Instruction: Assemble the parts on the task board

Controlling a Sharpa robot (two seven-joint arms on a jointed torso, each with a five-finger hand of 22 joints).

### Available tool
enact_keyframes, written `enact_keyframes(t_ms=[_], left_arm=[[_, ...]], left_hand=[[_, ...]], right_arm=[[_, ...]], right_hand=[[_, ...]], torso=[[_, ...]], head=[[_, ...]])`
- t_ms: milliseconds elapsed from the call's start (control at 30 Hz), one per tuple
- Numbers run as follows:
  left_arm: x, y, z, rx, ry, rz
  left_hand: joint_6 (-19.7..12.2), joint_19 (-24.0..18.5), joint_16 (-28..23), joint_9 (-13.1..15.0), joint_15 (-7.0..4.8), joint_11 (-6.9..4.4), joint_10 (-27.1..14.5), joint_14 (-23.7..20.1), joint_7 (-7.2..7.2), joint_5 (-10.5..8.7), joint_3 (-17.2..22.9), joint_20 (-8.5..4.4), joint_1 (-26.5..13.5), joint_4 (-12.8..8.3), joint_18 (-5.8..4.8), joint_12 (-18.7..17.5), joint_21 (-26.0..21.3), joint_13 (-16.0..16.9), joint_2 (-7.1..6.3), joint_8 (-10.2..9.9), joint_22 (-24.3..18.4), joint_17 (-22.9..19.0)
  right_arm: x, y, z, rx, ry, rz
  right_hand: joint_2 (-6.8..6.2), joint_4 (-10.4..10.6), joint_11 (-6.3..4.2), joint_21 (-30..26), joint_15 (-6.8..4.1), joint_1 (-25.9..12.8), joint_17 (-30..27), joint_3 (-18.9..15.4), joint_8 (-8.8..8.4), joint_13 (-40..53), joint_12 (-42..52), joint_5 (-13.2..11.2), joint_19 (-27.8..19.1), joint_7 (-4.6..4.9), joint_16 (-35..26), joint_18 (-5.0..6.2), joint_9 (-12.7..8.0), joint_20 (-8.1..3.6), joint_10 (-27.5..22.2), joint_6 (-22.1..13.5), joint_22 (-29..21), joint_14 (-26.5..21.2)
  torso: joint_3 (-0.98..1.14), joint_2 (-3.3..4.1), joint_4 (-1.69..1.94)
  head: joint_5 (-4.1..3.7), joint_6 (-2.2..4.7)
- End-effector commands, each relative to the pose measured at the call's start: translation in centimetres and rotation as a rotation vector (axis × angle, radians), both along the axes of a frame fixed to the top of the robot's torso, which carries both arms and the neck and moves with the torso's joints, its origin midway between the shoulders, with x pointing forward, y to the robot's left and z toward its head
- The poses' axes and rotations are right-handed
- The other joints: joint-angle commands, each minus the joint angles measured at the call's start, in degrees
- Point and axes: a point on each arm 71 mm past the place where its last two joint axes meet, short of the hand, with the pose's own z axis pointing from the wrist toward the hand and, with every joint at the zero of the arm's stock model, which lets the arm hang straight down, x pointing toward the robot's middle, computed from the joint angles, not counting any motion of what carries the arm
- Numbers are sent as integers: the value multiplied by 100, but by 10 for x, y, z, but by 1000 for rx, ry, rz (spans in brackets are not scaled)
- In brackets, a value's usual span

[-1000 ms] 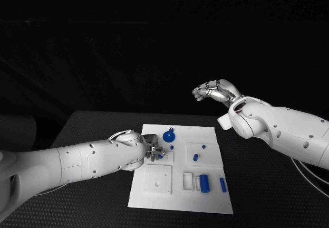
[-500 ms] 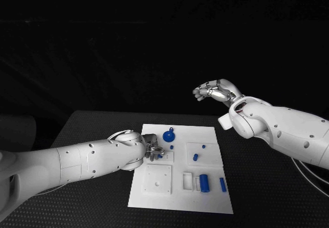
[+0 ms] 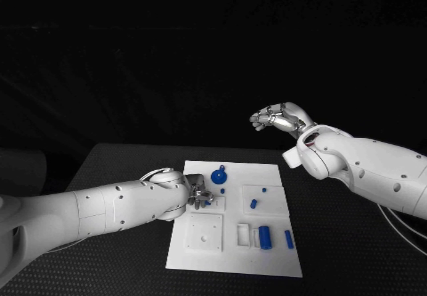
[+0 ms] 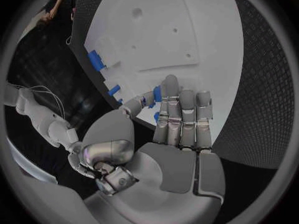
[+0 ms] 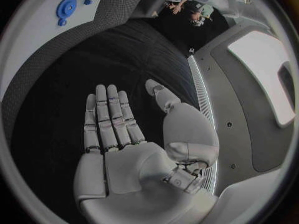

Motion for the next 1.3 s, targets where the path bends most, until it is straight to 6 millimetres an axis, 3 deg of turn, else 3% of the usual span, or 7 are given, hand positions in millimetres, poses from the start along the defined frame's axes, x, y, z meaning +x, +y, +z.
enact_keyframes(t_ms=[33, 200, 567, 767, 1033, 1100, 1300], left_arm=[[-2, -2, -3, 20, 20, -28], [-2, -4, -2, 17, 18, -31], [-1, -8, -3, 22, 17, -38], [1, -7, -3, 31, 21, -34], [2, -5, -4, 48, 35, -31], [2, -5, -5, 56, 43, -33], [4, -6, -6, 60, 46, -33]], left_hand=[[87, 56, 32, 19, -42, -138, 128, 27, -45, -118, 624, -512, 68, -468, 93, 34, 22, 18, -33, 33, 80, 11], [198, 135, 78, 54, -75, -172, 205, 88, -87, -634, 567, -544, 154, -369, 96, 75, 23, 62, -123, 36, 79, 22], [290, 200, 128, 88, -102, -211, 293, 166, -124, -731, 542, -567, 166, -333, 102, 127, 52, 99, -55, 75, 92, 39], [318, 234, 143, 130, -127, -231, 317, 202, -141, -1090, 531, -591, 105, -294, 100, 149, 67, 132, 88, 86, 98, 41], [272, 232, 126, 168, -134, -227, 283, 190, -125, -1304, 560, -601, 86, -253, 93, 137, 61, 143, 143, 68, 98, 31], [161, 242, 128, 184, -147, -227, 282, 195, -85, -1818, 594, -613, 159, -142, 93, 150, 59, 161, 149, 9, 96, 30], [40, 242, 137, 206, -162, -212, 271, 191, -42, -2407, 608, -626, 315, 25, 82, 182, 63, 196, 124, -75, 101, 34]], right_arm=[[0, 1, 1, 2, -5, 7], [0, 1, 1, 2, -5, 7], [0, 2, 0, 2, -2, 9], [0, 1, 0, 1, -2, 8], [0, 1, 0, 1, -1, 8], [0, 1, 0, 1, 0, 8], [0, 0, 0, 1, 0, 8]], right_hand=[[6, 7, -4, -23, 3, 58, -13, 38, 35, -7, -27, 46, -26, 4, -38, 35, -11, 34, 55, 29, 11, 43], [8, 8, -4, -25, 3, 61, -20, 42, 35, -7, -40, 78, -26, 4, -39, 36, -13, 35, 63, 30, 15, 45], [21, 15, -5, -29, 4, 68, -32, 55, 36, -6, -62, 140, -27, 3, -41, 38, -18, 38, 78, 33, 21, 46], [24, 16, -6, -32, 4, 73, -37, 60, 37, -6, -69, 155, -30, 3, -42, 39, -20, 39, 83, 34, 24, 44], [29, 20, -7, -35, 6, 77, -43, 67, 38, -5, -78, 178, -34, 2, -43, 38, -22, 40, 91, 37, 26, 42], [29, 20, -7, -36, 6, 77, -44, 68, 38, -5, -80, 182, -34, 2, -44, 38, -22, 41, 92, 37, 27, 42], [28, 21, -7, -37, 7, 78, -46, 70, 39, -5, -84, 189, -36, 2, -44, 38, -23, 41, 94, 38, 28, 42]], torso=[[2, -1, 2], [2, 0, -1], [6, 0, -1], [4, 3, -9], [2, 7, -1], [2, 4, -1], [-1, -2, 1]], head=[[0, 1], [13, 12], [30, 17], [38, 32], [26, 24], [27, 24], [28, 10]])
